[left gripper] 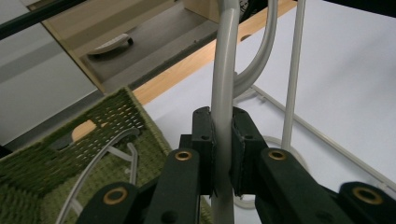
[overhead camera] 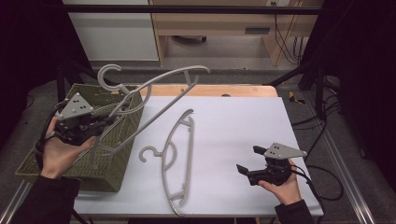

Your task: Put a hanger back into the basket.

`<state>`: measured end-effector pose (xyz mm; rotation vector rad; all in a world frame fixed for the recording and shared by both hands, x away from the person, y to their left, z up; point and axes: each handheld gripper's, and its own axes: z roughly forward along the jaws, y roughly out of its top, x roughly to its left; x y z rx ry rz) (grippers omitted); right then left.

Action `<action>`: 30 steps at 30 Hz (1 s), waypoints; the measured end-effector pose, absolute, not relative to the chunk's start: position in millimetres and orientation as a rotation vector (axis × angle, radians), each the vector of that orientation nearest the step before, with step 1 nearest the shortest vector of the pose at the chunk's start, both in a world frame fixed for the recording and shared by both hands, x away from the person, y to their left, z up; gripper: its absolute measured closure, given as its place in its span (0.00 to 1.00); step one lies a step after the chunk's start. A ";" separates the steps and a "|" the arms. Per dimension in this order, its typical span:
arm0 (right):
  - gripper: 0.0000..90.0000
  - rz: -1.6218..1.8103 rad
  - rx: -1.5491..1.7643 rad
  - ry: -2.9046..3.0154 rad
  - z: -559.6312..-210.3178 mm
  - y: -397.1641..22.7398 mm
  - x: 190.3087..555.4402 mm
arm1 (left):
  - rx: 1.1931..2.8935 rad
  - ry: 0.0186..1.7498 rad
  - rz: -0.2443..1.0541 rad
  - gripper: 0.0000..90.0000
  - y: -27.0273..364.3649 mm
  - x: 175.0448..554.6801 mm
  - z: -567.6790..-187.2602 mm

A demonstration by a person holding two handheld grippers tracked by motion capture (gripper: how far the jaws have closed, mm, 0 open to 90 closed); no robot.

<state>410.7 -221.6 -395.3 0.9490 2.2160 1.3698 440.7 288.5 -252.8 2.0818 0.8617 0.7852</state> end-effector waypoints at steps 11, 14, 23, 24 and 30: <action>0.11 1.364 0.960 2.218 -396.0 -222.7 411.4 | 2.074 0.999 0.847 0.91 343.3 455.1 -264.6; 0.11 1.364 0.960 2.216 -396.2 -222.9 411.6 | 2.074 1.023 0.850 0.91 356.2 459.7 -269.6; 0.10 1.362 0.963 2.216 -396.2 -223.5 411.6 | 2.099 1.115 0.874 0.91 388.0 470.6 -284.1; 0.10 1.361 0.962 2.217 -396.2 -223.5 411.6 | 2.101 1.126 0.877 0.91 391.4 471.3 -286.2; 0.10 1.354 0.963 2.224 -397.4 -222.5 412.2 | 2.122 1.181 0.883 0.91 410.7 472.7 -299.1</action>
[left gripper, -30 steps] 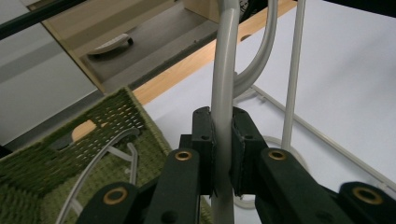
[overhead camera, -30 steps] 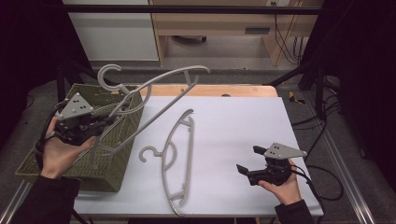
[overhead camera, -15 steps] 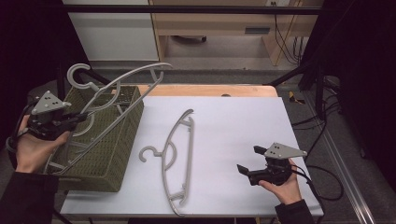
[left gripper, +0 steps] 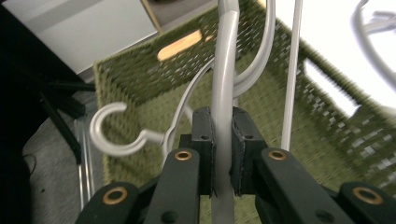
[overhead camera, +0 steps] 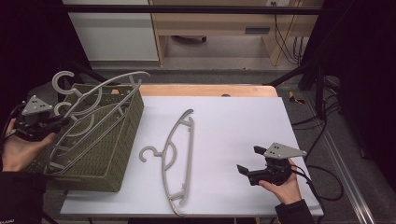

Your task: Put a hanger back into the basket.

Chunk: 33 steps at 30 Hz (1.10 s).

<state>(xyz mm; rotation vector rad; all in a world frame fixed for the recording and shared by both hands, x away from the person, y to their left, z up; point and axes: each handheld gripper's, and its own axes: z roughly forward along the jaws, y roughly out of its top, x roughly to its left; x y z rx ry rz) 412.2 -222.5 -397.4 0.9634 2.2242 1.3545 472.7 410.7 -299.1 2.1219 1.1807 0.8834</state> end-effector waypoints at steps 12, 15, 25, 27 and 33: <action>0.10 1.352 0.957 2.235 -398.4 -221.6 413.1 | 2.162 1.285 0.880 0.91 438.3 477.4 -318.7; 0.10 1.351 0.958 2.237 -398.8 -221.0 413.1 | 2.187 1.302 0.887 0.91 441.3 477.5 -324.2; 0.10 1.345 0.960 2.245 -400.3 -219.6 413.8 | 2.230 1.335 0.835 0.91 438.2 485.0 -343.2; 0.10 1.344 0.961 2.245 -400.4 -219.5 413.8 | 2.236 1.348 0.816 0.91 435.7 488.2 -350.4; 0.10 1.342 0.960 2.246 -400.6 -219.4 413.9 | 2.265 1.389 0.770 0.90 429.6 497.9 -369.0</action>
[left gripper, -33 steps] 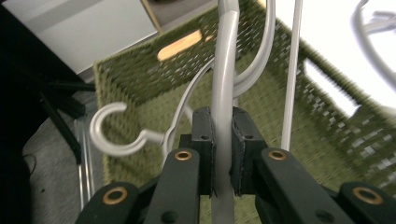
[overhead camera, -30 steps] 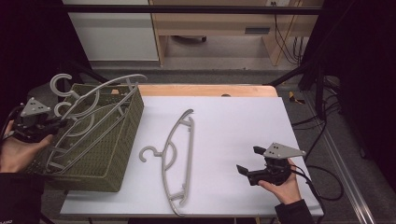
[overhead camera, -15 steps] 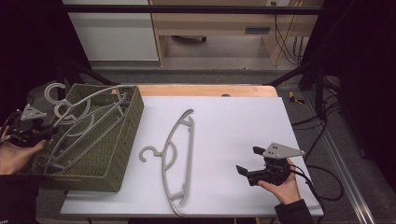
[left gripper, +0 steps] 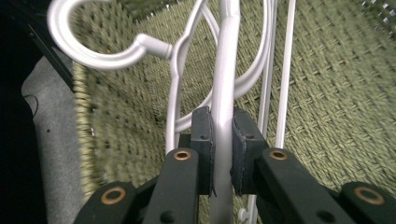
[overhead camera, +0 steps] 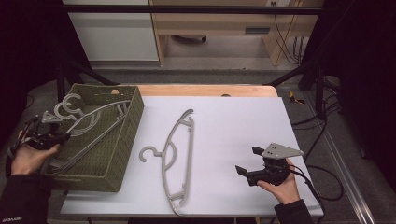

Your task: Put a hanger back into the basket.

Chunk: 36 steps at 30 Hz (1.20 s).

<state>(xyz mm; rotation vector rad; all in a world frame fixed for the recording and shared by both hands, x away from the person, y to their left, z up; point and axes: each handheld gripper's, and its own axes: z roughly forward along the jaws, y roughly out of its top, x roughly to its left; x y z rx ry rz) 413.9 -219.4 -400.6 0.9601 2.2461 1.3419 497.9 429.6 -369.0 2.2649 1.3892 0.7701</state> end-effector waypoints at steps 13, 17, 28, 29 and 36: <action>0.10 1.340 0.962 2.249 -401.0 -218.7 413.8 | 2.171 1.475 0.736 0.83 443.7 497.3 -373.8; 0.10 1.345 0.960 2.242 -400.2 -219.5 413.5 | 2.115 1.472 0.750 0.79 446.5 490.0 -364.4; 0.10 1.355 0.963 2.226 -399.3 -220.4 413.3 | 1.931 1.332 0.771 0.46 414.0 465.4 -342.3; 0.10 1.354 0.965 2.224 -399.3 -220.3 413.4 | 1.917 1.310 0.771 0.43 409.2 463.1 -340.5; 0.09 1.362 0.976 2.209 -398.3 -221.1 412.7 | 1.859 1.160 0.754 0.27 367.2 445.4 -332.7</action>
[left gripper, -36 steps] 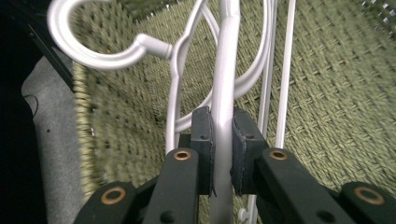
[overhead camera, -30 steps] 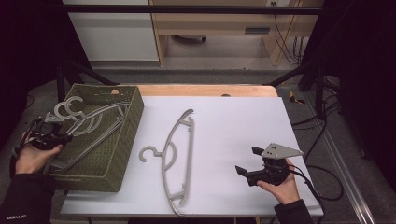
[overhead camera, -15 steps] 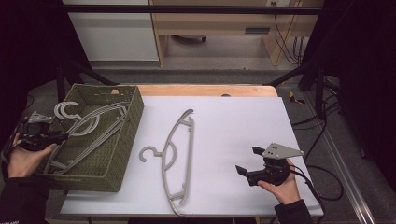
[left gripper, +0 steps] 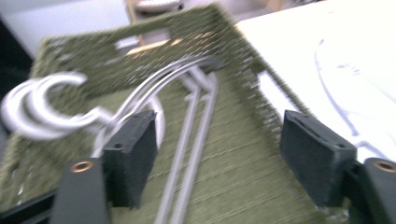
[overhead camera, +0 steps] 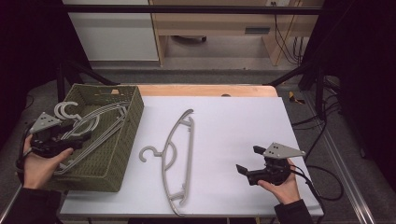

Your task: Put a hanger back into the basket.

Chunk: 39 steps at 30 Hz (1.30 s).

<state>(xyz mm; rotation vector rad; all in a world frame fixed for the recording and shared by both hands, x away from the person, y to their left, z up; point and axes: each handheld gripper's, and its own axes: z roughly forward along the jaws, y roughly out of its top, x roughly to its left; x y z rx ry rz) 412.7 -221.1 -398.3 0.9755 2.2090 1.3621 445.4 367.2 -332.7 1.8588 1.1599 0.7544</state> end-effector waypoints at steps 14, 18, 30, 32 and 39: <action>0.06 1.363 0.980 2.185 -397.4 -222.2 412.0 | 1.811 1.005 0.673 0.15 291.8 420.4 -340.9; 0.06 1.361 0.981 2.183 -397.2 -222.3 411.7 | 1.836 0.962 0.654 0.16 272.6 413.3 -346.0; 0.06 1.353 0.987 2.185 -399.6 -222.5 410.5 | 1.930 0.869 0.568 0.26 233.2 400.1 -373.1; 0.06 1.350 0.985 2.186 -399.7 -222.2 409.6 | 1.940 0.868 0.553 0.30 230.6 398.6 -378.6; 0.06 1.351 0.978 2.190 -400.8 -220.7 408.6 | 2.011 0.861 0.475 0.51 226.1 393.2 -401.9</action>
